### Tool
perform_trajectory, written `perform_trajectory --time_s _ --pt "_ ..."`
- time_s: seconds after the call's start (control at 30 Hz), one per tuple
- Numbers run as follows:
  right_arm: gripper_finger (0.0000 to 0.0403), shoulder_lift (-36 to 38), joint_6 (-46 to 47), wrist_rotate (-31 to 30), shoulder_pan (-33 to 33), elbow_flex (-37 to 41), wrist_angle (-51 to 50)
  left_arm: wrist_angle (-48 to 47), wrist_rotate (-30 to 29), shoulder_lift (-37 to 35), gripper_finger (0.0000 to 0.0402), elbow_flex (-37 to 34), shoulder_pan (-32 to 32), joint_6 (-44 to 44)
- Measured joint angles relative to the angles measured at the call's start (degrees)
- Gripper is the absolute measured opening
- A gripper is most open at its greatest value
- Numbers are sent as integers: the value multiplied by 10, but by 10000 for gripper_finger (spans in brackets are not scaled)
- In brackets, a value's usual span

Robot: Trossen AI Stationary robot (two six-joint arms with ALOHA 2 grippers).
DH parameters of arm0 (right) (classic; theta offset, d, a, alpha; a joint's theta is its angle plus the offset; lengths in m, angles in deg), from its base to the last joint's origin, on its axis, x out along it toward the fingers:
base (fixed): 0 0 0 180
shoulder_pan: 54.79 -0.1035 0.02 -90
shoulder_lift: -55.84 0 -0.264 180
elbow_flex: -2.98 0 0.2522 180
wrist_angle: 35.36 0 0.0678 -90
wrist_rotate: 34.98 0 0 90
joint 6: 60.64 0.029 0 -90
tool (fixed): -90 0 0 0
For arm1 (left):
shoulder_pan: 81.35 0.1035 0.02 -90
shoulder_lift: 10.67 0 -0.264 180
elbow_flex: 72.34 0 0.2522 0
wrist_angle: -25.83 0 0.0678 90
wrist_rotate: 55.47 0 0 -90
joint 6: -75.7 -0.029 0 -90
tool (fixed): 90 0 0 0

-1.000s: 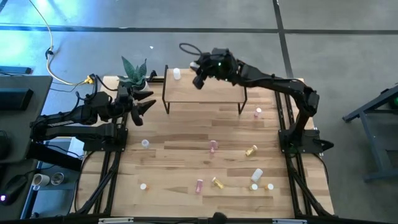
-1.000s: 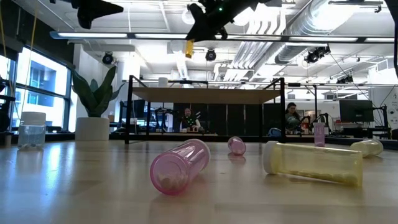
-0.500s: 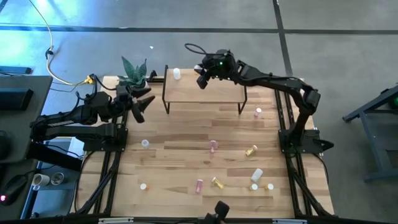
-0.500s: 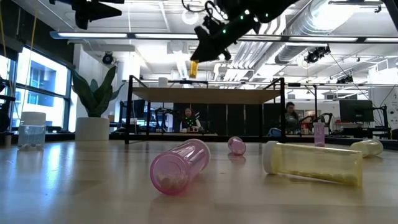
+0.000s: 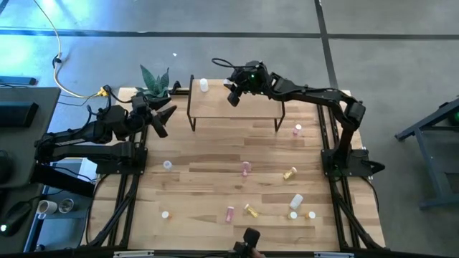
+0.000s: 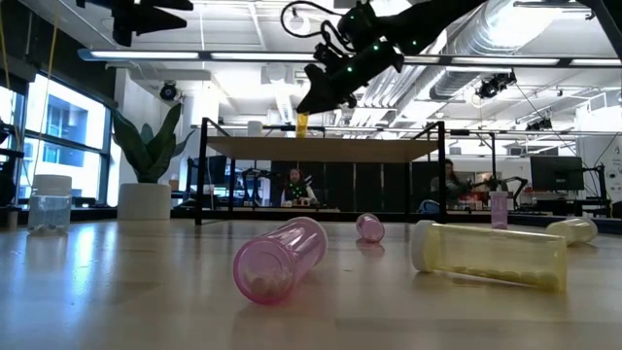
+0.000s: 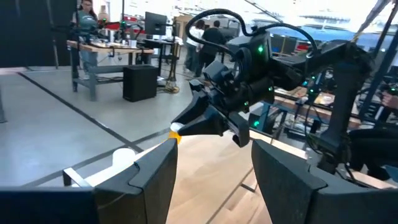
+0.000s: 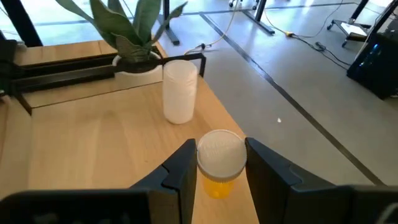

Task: Pick and place medicine bottles onto shelf by color
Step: Put the top center orange pill bottle on the shelf

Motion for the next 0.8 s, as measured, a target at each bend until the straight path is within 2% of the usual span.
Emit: perform_trajectory --time_s 0.33,0.5,0.8 --pt "106 -9 -14 37 19 -3 5 3 -27 0 197 0 16 -10" --pt "106 -9 -22 38 24 -44 -32 3 -27 0 197 0 33 -10" --pt "106 -23 -15 67 20 -47 -76 3 -25 0 197 0 53 -10"
